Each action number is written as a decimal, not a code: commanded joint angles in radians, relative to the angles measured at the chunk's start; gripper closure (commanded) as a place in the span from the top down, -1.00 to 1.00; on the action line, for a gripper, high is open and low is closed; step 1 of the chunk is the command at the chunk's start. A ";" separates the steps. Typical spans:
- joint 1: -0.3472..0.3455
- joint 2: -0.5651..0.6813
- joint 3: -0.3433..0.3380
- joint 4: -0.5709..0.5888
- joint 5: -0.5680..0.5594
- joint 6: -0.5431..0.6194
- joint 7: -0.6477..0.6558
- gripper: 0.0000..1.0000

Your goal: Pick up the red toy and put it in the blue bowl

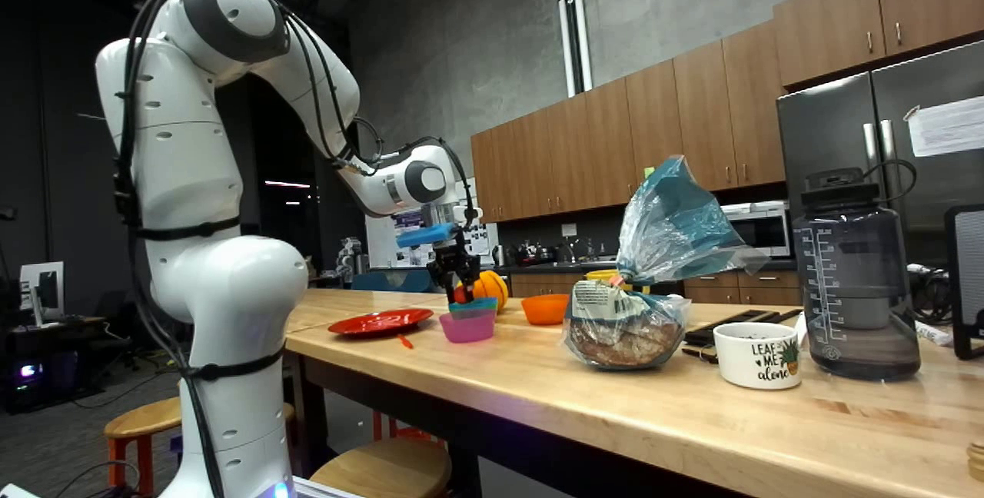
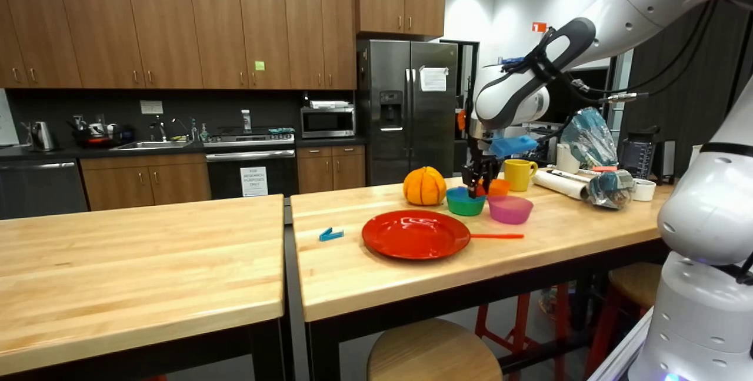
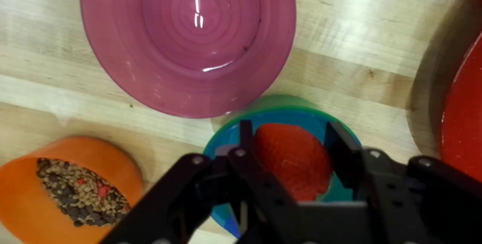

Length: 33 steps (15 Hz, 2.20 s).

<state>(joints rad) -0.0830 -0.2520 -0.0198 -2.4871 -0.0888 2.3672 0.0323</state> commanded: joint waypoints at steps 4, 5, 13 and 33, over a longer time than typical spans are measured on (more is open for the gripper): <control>0.007 0.041 0.006 0.039 -0.016 0.017 0.017 0.37; 0.006 0.040 0.005 0.038 -0.015 0.017 0.017 0.51; -0.002 0.008 -0.021 0.015 0.010 -0.002 0.001 1.00; -0.033 -0.193 -0.115 -0.118 0.016 -0.144 -0.083 1.00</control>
<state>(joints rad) -0.1072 -0.3925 -0.1264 -2.5767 -0.0871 2.2448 -0.0143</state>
